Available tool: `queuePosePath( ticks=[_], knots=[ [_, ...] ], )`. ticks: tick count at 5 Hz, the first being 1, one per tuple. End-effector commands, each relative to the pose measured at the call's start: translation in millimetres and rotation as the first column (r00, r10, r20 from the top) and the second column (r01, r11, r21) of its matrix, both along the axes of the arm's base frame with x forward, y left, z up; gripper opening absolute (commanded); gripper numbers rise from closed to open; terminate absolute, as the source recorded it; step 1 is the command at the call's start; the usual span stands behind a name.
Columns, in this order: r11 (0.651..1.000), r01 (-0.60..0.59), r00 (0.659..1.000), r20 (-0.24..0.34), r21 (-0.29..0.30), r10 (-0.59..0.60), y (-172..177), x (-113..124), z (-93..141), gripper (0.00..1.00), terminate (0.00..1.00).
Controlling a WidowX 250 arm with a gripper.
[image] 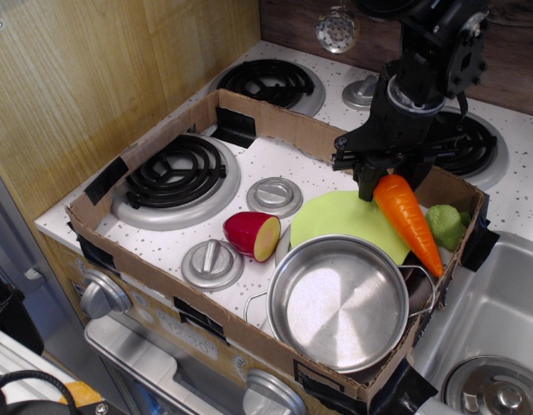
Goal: Take carrot off plate
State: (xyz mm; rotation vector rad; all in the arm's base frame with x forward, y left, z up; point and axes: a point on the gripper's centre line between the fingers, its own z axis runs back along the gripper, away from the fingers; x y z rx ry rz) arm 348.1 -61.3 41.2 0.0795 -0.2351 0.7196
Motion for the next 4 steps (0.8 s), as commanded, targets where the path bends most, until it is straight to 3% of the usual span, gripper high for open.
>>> queuePosePath(
  ticks=[1,2,3,4],
  knots=[
    [0.999,-0.022,0.995,0.092,-0.047,0.027,13,17,40,0.0,0.0],
    [0.996,-0.033,0.998,0.042,-0.078,0.037,53,29,47,0.0,0.0],
    [0.991,-0.12,0.993,-0.016,-0.059,0.119,85,38,57,0.0,0.0],
    [0.944,-0.329,0.943,-0.05,0.008,0.329,109,32,61,0.0,0.0]
  ],
)
